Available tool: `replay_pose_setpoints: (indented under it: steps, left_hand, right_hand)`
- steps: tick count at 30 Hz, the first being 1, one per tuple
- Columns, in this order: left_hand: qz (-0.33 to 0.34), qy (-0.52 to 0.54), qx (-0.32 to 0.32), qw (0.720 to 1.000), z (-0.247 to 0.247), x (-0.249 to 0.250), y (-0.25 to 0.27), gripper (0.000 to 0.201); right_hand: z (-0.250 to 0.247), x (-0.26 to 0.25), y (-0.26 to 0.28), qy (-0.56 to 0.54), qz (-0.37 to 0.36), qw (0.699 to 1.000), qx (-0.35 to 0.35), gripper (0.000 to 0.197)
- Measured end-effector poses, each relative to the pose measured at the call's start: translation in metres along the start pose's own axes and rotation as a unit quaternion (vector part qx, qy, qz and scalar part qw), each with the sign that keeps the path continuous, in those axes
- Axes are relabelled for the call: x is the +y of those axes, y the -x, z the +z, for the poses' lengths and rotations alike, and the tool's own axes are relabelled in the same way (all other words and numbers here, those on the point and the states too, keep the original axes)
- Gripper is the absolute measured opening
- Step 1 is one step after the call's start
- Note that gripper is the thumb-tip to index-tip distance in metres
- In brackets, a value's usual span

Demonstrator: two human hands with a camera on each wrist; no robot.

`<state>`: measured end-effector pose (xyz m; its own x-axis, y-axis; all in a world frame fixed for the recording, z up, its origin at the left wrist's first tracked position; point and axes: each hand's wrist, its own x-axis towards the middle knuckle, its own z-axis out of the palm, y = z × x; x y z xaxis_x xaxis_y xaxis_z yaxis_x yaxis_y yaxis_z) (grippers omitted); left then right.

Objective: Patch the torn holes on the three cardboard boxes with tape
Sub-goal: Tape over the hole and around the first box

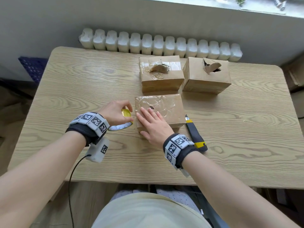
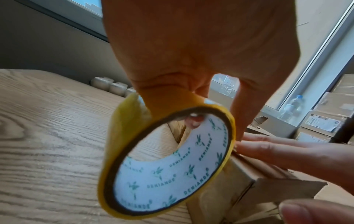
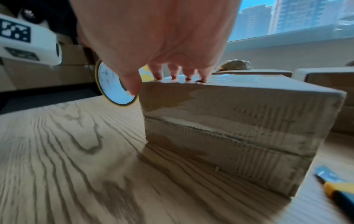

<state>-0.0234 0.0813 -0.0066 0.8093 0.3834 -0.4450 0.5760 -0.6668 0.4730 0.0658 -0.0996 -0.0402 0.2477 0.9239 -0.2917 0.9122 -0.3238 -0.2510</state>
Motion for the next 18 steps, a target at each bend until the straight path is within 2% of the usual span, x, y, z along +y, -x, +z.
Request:
replay_pose_setpoints:
  steps: [3, 7, 9, 11, 14, 18]
  left_hand:
    - [-0.001, 0.008, -0.033, 0.999, -0.002, -0.012, 0.005, 0.032]
    - [-0.002, 0.105, -0.041, 0.994, -0.011, -0.021, 0.02, 0.029]
    - [0.0, 0.156, -0.047, 0.987, -0.016, -0.022, 0.026, 0.029]
    - [0.006, 0.186, -0.059, 0.981, -0.018, -0.021, 0.031, 0.032]
    - [0.023, 0.2, -0.082, 0.976, -0.019, -0.015, 0.036, 0.039]
    - [0.052, 0.208, -0.108, 0.971, -0.022, -0.002, 0.039, 0.038]
  right_hand:
    - [0.002, -0.001, 0.001, 0.021, -0.005, 1.0, -0.001, 0.071]
    - [0.004, -0.01, -0.001, 0.053, -0.016, 0.998, -0.022, 0.067]
    - [-0.002, -0.018, -0.001, 0.014, 0.009, 1.0, -0.027, 0.062]
    - [-0.013, -0.026, -0.004, -0.094, 0.065, 0.993, 0.011, 0.052]
    - [-0.028, -0.032, -0.016, -0.288, 0.129, 0.944, 0.095, 0.043]
    - [-0.04, -0.042, -0.017, -0.503, 0.177, 0.837, 0.118, 0.029]
